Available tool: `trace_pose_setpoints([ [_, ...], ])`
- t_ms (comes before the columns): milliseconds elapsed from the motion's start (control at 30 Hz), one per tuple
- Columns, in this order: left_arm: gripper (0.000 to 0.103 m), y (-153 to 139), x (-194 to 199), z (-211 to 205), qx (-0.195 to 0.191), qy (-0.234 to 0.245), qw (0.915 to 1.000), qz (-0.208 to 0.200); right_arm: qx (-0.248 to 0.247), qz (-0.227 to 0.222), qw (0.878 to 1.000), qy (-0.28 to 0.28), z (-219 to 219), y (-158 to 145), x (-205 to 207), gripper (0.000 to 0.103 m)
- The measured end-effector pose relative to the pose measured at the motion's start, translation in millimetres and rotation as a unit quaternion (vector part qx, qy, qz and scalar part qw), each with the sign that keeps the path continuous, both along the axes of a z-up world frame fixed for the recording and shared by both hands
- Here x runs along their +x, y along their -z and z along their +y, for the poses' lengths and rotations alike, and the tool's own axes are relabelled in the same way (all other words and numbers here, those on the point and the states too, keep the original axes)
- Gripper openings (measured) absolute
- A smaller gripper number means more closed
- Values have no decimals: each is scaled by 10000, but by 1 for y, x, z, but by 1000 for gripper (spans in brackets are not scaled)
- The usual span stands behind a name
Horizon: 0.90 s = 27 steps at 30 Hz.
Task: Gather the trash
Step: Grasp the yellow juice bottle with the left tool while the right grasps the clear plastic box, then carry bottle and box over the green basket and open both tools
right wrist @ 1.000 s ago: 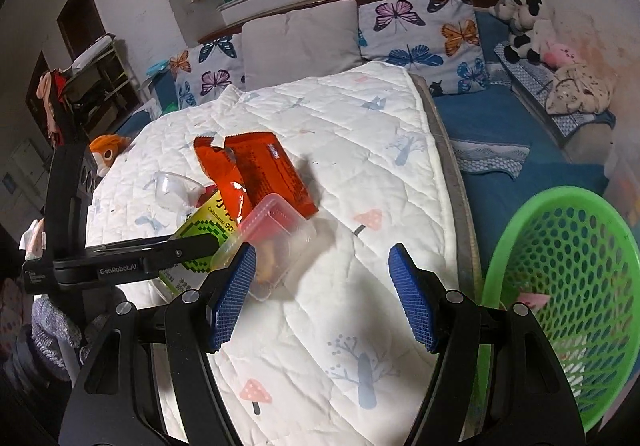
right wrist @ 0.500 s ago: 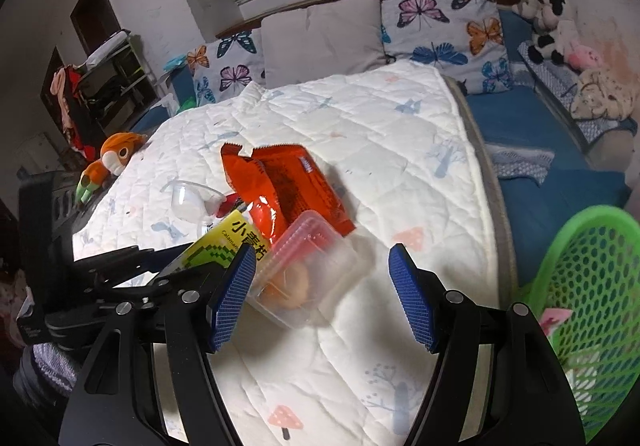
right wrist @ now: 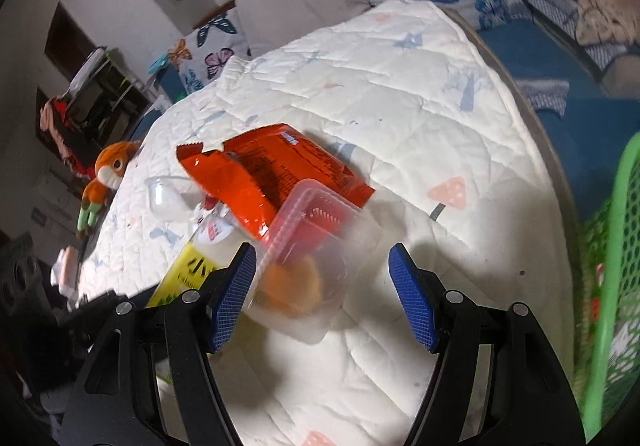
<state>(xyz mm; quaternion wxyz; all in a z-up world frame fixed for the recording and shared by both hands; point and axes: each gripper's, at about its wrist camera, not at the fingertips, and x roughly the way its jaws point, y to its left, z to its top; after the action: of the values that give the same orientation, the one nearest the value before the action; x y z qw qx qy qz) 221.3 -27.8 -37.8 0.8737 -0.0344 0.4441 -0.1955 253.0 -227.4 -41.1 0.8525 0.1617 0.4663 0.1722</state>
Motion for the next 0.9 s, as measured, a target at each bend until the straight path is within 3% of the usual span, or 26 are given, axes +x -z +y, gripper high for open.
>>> trace_pose_setpoints([
  [267,49,1,5,-4,53,60,10000,55,569,401,9976,52,-7,14,12,60],
  [333,51,0,8,-6,82,83,9999,38,603,407,9973,49,-8,13,12,59],
  [400,60,-1,12,-9,84,84,9999,78,601,394,9974,41,-8,13,11,58],
  [667,60,5,32,-21,166,105,9996,226,526,234,9983,39,-15,5,-2,57],
  [767,53,8,35,-24,222,76,9994,239,482,135,9987,63,-21,0,-9,57],
  [900,51,7,32,-25,223,36,9995,200,433,6,9990,75,-31,-7,-22,57],
])
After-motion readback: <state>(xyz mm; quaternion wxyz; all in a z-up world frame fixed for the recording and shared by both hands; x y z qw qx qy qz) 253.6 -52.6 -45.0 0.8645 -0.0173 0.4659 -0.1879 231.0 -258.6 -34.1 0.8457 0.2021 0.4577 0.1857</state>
